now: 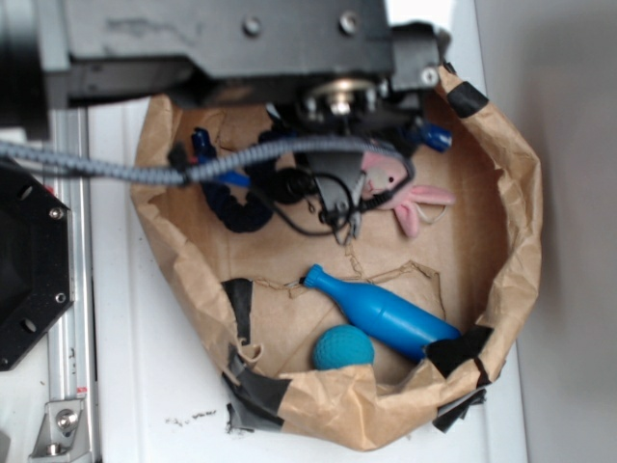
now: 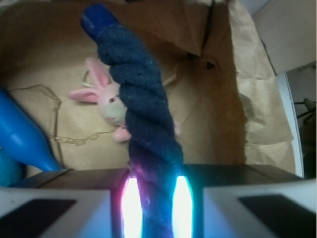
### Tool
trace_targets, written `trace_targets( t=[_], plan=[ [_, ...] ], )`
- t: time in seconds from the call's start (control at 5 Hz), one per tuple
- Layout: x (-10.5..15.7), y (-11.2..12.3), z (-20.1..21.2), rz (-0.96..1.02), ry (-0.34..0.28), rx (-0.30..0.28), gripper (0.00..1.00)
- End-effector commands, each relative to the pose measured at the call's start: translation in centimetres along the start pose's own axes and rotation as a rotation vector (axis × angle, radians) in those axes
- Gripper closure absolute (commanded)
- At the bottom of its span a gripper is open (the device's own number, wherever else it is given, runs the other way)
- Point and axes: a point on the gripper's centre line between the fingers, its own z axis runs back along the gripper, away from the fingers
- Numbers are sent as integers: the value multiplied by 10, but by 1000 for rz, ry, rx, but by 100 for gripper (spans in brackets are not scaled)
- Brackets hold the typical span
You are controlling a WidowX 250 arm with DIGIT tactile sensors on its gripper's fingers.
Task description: Grab the blue rope.
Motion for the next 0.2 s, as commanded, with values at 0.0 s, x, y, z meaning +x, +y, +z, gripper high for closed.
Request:
trace_targets(
  t=[0.0],
  plan=[
    [-2,-31,15,-21,-83,-48,100]
  ],
)
